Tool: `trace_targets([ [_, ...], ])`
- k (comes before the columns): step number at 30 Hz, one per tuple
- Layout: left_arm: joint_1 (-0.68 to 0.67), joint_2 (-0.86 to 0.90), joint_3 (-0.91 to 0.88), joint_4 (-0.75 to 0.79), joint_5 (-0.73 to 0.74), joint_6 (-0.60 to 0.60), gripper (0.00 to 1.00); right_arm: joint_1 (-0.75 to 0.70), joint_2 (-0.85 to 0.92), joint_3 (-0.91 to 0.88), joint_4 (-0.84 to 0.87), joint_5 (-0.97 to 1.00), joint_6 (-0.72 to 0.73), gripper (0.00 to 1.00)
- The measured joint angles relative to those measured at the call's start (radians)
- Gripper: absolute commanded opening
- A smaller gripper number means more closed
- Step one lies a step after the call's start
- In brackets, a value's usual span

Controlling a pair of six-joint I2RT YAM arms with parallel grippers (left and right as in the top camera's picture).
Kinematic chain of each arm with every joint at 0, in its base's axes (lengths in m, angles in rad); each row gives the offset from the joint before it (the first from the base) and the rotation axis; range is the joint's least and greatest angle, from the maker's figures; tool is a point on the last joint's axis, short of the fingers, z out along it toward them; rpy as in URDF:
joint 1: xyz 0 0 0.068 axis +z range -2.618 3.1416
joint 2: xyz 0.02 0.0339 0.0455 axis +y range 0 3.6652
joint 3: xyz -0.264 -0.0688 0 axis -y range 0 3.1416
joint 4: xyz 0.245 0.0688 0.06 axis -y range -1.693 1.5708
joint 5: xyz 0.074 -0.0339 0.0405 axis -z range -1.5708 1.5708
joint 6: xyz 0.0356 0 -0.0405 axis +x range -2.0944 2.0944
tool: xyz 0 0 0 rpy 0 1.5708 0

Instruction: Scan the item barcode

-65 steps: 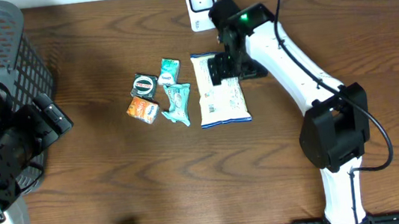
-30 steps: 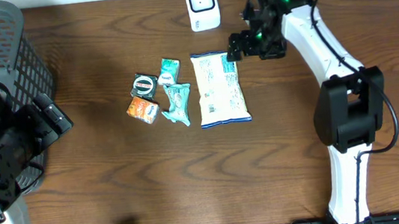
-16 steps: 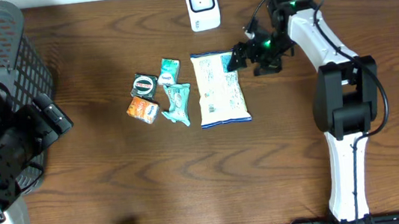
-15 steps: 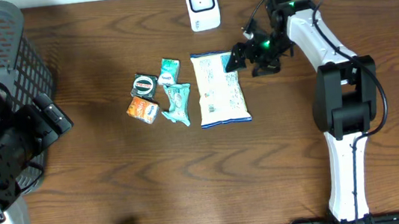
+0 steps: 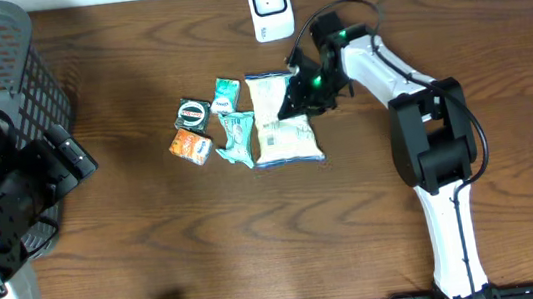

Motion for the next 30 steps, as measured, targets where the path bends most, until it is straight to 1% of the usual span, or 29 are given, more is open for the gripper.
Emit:
trace_targets([
  [7,0.000,0.000,0.000,0.000,0.000,0.000,0.98,-0.009,-0.017,-0.011,-0.006,-0.050,0.021,0.01],
  [13,0.000,0.000,0.000,0.000,0.000,0.000,0.98,-0.033,-0.062,-0.042,-0.004,-0.089,-0.021,0.01],
  [16,0.000,0.000,0.000,0.000,0.000,0.000,0.98,-0.052,-0.131,-0.054,0.013,-0.088,-0.036,0.01],
  [25,0.000,0.000,0.000,0.000,0.000,0.000,0.98,-0.065,-0.466,-0.052,0.209,-0.106,-0.095,0.01],
  [30,0.000,0.000,0.000,0.000,0.000,0.000,0.98,-0.062,-0.518,-0.048,0.318,-0.203,-0.105,0.01],
])
